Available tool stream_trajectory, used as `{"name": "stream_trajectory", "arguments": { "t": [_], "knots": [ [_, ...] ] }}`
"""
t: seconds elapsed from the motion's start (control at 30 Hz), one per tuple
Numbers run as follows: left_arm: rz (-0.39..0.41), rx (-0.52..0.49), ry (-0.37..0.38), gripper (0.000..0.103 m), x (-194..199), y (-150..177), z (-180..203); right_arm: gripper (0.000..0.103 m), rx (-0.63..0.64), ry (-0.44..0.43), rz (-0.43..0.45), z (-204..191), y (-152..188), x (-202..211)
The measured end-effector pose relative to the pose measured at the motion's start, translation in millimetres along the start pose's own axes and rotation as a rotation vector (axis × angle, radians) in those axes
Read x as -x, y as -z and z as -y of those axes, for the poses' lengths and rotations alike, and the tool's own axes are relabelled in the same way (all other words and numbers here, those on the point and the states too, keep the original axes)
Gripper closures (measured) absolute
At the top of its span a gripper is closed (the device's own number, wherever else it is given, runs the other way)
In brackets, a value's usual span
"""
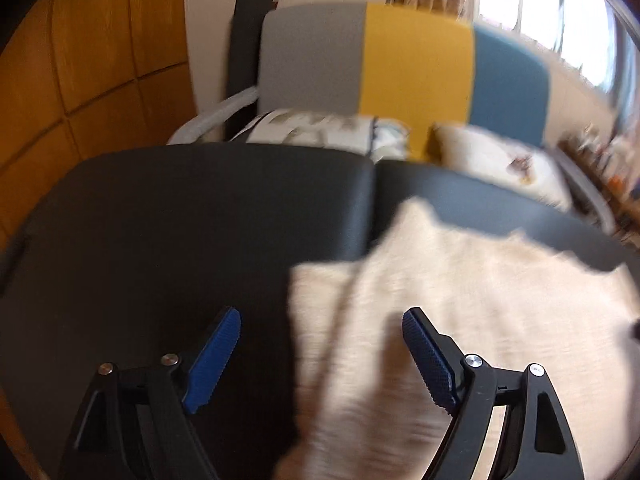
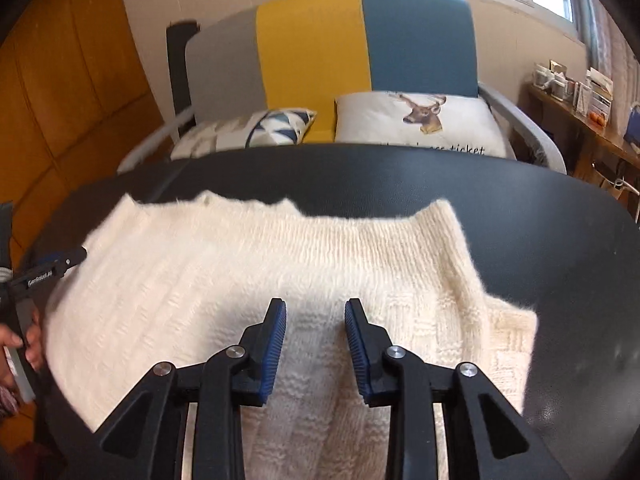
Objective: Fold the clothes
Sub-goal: 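Open both grippers and smooth the folded sweater flat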
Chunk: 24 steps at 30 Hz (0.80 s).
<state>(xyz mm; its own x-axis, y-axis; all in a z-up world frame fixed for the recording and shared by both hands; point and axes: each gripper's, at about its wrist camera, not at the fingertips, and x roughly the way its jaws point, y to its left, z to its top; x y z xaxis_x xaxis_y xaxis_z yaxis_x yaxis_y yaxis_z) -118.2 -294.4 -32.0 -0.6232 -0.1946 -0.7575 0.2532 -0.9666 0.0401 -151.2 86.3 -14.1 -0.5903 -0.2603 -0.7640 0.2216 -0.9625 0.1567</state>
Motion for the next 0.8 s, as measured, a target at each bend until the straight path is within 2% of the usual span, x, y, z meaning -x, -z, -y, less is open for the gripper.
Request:
{"name": "stream_trajectory", "arguments": {
  "t": [0.03,0.1,0.17,0.33,0.4,0.47,0.57,0.67,0.77,0.8],
  "knots": [
    [-0.026,-0.004,-0.019,0.017,-6.8,1.4,-2.9,0.075,-0.039,0.005,-0.005,8.4,0.8,-4.1],
    [-0.038,0.046,0.015,0.017,-7.4,4.2,-14.8,0.076,-0.132,-0.008,-0.001,27.1,2.9,-7.6],
    [-0.051,0.090,0.026,0.017,-3.0,5.2,-24.9,0.078,-0.213,-0.021,0.035,41.7,6.3,6.1],
    [0.055,0.072,0.067,0.019,39.8,9.8,-18.6,0.074,-0.359,-0.045,0.108,74.7,17.9,49.4],
    [0.116,0.038,0.104,0.019,59.1,11.9,-3.4,0.073,-0.350,-0.047,0.111,76.0,23.4,63.6],
    [0.154,-0.041,0.100,0.019,70.5,13.1,21.7,0.073,-0.262,-0.042,0.107,62.8,26.4,70.0],
    [0.155,-0.185,0.089,0.019,72.2,21.1,64.3,0.074,-0.144,-0.012,0.056,41.9,31.5,58.8],
    [0.103,-0.279,0.038,0.019,60.3,34.4,89.0,0.075,-0.226,0.015,-0.001,55.6,42.5,40.3],
    [0.088,-0.247,0.056,0.019,67.0,38.0,85.4,0.072,-0.316,-0.053,0.078,76.1,48.9,61.2],
    [0.083,-0.235,0.063,0.019,69.5,39.1,83.8,0.065,-0.325,-0.070,0.099,82.5,50.1,69.5]
  ]
}}
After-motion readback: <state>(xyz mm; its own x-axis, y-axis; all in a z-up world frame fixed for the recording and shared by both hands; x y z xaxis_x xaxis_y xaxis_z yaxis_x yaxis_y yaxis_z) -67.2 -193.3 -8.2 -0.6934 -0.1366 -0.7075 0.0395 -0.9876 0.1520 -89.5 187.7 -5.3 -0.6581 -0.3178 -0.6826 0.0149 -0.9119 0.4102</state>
